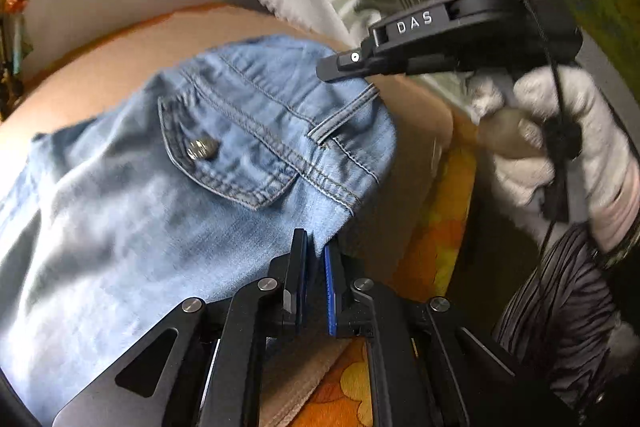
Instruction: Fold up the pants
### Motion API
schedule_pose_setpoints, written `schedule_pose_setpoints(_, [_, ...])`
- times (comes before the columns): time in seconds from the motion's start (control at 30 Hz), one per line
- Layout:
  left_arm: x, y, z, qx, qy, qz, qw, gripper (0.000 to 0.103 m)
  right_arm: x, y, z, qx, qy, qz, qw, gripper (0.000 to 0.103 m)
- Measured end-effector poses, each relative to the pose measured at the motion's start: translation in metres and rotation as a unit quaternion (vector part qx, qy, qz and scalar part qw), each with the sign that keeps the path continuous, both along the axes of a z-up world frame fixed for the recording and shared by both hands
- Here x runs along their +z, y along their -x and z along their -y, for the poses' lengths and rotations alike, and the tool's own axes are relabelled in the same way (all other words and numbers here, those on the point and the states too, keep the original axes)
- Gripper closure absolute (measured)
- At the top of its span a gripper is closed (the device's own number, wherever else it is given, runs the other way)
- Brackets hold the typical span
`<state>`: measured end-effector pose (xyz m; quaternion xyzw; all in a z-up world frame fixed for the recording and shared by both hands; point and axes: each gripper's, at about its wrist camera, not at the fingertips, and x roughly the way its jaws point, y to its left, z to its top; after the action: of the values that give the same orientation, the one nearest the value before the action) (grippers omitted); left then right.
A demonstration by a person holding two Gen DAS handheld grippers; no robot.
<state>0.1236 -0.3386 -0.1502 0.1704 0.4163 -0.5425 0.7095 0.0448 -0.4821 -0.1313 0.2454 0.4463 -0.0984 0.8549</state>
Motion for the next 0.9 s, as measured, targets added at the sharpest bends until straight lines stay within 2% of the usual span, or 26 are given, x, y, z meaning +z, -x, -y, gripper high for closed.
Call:
schedule_pose_setpoints(0.03, [-0.002, 0.000, 0.000, -0.002, 0.000, -0.003, 1.0000, 0.097, -0.006, -0.002, -0.003, 0.009, 0.007, -0.017, 1.000, 0.098])
schedule_pose_setpoints(0.07, [-0.002, 0.000, -0.001, 0.000, 0.000, -0.008, 1.0000, 0.095, -0.010, -0.004, -0.005, 0.021, 0.016, -0.030, 0.999, 0.093])
schedule_pose_setpoints(0.1, [-0.001, 0.000, -0.001, 0.002, 0.000, -0.011, 0.9999, 0.090, -0.014, -0.008, -0.009, 0.031, 0.038, -0.051, 0.998, 0.085])
schedule_pose_setpoints(0.17, [0.004, 0.000, -0.009, 0.003, 0.000, -0.030, 0.9995, 0.080, -0.016, -0.011, -0.011, 0.034, 0.069, -0.058, 0.995, 0.069])
schedule_pose_setpoints(0.23, [0.013, 0.004, -0.020, 0.003, -0.002, -0.028, 0.9996, 0.078, -0.008, -0.013, -0.006, 0.025, 0.073, -0.036, 0.996, 0.065])
schedule_pose_setpoints(0.27, [0.019, 0.007, -0.029, 0.004, 0.000, -0.021, 0.9998, 0.076, -0.003, -0.014, -0.002, 0.021, 0.064, -0.020, 0.998, 0.059])
schedule_pose_setpoints(0.3, [0.024, 0.008, -0.042, 0.009, 0.004, -0.017, 0.9998, 0.072, 0.002, -0.017, 0.003, 0.014, 0.053, 0.001, 0.998, 0.045])
schedule_pose_setpoints(0.37, [0.034, 0.005, -0.070, 0.030, 0.013, -0.013, 0.9994, 0.067, 0.007, -0.025, 0.011, 0.008, 0.045, 0.038, 0.998, 0.029])
schedule_pose_setpoints(0.4, [0.037, 0.003, -0.081, 0.041, 0.016, -0.011, 0.9990, 0.067, 0.007, -0.031, 0.013, 0.007, 0.044, 0.046, 0.998, 0.026])
schedule_pose_setpoints(0.5, [0.045, -0.015, -0.128, 0.099, 0.018, -0.004, 0.9949, 0.067, -0.007, -0.053, 0.019, 0.018, 0.024, 0.044, 0.999, 0.021])
schedule_pose_setpoints(0.6, [0.046, -0.035, -0.178, 0.170, 0.008, 0.009, 0.9854, 0.067, -0.024, -0.072, 0.030, 0.013, 0.004, 0.029, 1.000, 0.021])
schedule_pose_setpoints(0.73, [0.035, -0.069, -0.237, 0.262, 0.000, -0.007, 0.9650, 0.067, -0.041, -0.089, 0.042, 0.008, -0.060, 0.031, 0.998, 0.021])
schedule_pose_setpoints(0.83, [0.022, -0.084, -0.255, 0.289, -0.008, -0.018, 0.9571, 0.067, -0.041, -0.095, 0.040, 0.017, -0.063, 0.034, 0.997, 0.020])
schedule_pose_setpoints(0.9, [0.010, -0.089, -0.261, 0.302, -0.011, -0.037, 0.9524, 0.067, -0.042, -0.097, 0.036, 0.024, -0.072, 0.037, 0.996, 0.031])
